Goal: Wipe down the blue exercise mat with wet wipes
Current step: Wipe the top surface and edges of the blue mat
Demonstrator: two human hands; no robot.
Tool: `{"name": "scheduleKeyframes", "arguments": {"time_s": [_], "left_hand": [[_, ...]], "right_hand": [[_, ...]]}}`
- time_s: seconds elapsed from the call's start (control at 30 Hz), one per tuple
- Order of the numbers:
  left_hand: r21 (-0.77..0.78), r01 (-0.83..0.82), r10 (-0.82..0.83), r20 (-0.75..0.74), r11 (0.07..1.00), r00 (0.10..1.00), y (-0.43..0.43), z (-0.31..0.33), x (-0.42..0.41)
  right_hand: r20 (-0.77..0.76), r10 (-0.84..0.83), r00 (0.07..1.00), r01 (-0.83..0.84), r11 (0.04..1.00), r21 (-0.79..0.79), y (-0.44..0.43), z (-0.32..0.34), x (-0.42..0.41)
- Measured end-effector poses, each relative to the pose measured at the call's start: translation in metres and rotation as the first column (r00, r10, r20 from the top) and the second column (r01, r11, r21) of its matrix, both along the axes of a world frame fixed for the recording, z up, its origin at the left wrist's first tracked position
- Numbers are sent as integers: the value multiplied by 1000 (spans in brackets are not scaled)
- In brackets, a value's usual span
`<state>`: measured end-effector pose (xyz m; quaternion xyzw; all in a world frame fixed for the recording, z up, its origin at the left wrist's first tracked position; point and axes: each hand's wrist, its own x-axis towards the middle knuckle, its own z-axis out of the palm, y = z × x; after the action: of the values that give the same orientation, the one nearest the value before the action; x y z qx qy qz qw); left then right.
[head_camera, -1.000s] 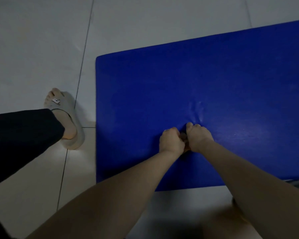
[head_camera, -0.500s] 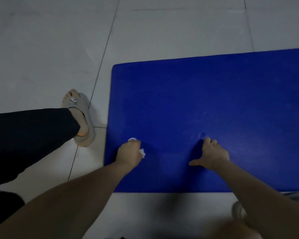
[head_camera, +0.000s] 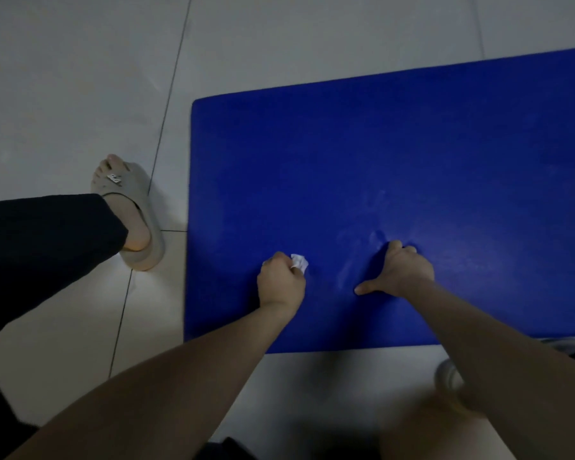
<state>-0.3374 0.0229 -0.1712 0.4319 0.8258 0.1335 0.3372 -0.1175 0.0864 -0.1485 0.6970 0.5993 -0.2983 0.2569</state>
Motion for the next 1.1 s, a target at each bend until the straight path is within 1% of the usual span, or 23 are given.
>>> {"name": "scheduleKeyframes", "arguments": {"time_s": [0.1, 0.2, 0.3, 0.37, 0.4, 0.43, 0.53, 0.63, 0.73, 0.77, 0.83, 0.93, 1.1], "left_hand": [[15, 95, -95, 41, 995, 995, 6, 3, 38], [37, 262, -264, 98, 964, 959, 2, 5, 81], [23, 454, -454, 19, 891, 891, 1, 4, 90], [-23, 597, -596, -83, 802, 799, 4, 3, 72], [-41, 645, -645, -124, 763, 754, 6, 3, 59], [-53, 661, -661, -143, 748, 736, 6, 5, 44], [-97, 609, -616, -165, 787, 770, -1, 9, -3], [-151, 516, -538, -251, 843, 805, -19, 10, -53], [-114, 345, -363, -349, 932, 864, -41, 6, -93], [-100, 287, -303, -351, 953, 886, -46, 5, -101], [-77, 212, -226, -307, 974, 924, -51, 3, -106], [-72, 197, -209, -260, 978, 943, -46, 2, -96], [-46, 335, -337, -214, 941, 917, -36, 3, -57]], "right_hand": [[-2, 5, 1000, -5, 1000, 6, 1, -1, -1], [5, 12, 1000, -12, 1000, 24, 1, -1, -1], [9, 13, 1000, -13, 1000, 28, 1, -1, -2], [-5, 12, 1000, -12, 1000, 11, 2, 0, -3], [-15, 13, 1000, -12, 1000, 7, 2, 2, -2], [-23, 20, 1000, -20, 1000, 5, 2, 2, -2], [-29, 33, 999, -33, 999, 3, 3, 2, -1], [-28, 30, 999, -30, 1000, -2, 4, 3, -2], [-20, 20, 1000, -20, 1000, -12, 4, 4, -2], [-19, 18, 1000, -18, 1000, -12, 4, 4, -2], [-15, 13, 1000, -13, 1000, -15, 4, 5, -2], [-8, 14, 1000, -14, 1000, -17, 4, 6, -3], [-12, 13, 1000, -13, 1000, -13, 6, 2, -2]]}}
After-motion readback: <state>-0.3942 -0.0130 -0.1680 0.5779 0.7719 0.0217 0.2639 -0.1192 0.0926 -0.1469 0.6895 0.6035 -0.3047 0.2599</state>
